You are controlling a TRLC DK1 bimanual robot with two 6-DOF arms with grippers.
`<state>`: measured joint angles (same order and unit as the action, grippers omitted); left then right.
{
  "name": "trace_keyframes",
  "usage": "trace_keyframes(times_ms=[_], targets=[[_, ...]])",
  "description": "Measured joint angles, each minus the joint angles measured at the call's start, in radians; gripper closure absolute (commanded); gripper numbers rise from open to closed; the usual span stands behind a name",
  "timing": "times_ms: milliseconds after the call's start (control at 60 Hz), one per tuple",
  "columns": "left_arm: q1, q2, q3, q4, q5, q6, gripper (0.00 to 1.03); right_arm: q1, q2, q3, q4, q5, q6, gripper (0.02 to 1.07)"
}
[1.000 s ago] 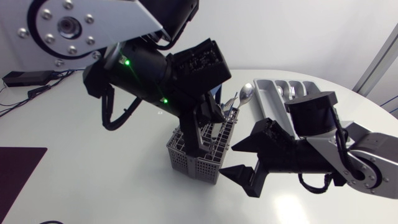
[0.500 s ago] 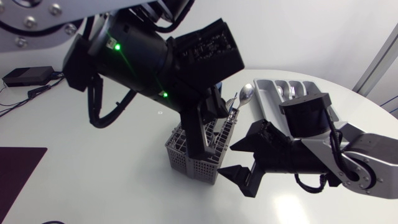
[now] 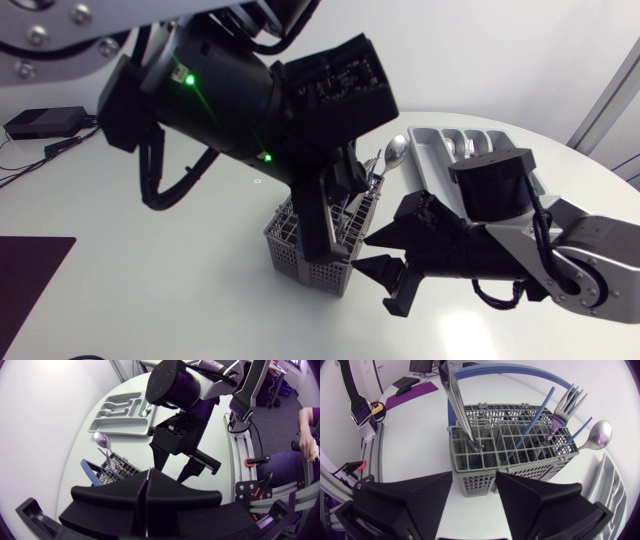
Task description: Unload the cutlery basket into the drawer organizer.
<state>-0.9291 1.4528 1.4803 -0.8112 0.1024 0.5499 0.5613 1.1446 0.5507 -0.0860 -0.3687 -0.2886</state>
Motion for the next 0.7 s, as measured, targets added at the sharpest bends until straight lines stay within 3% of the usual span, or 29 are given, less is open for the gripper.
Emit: trace_keyframes(times_ms=[33, 167, 700], targets=[[0.000, 0.000, -0.008, 0.007, 0.000, 0.000, 0.96, 0.000, 0.000, 0.000, 0.004, 0.000, 0.000, 0.87], [0.000, 0.000, -0.032, 0.025, 0.000, 0.000, 0.96, 0.011, 0.008, 0.009, 0.013, 0.003, 0.009, 0.90], [0.000, -0.001, -0.034, 0.024, -0.009, 0.019, 0.96, 0.126, 0.172, 0.079, 0.074, 0.092, 0.035, 0.93]])
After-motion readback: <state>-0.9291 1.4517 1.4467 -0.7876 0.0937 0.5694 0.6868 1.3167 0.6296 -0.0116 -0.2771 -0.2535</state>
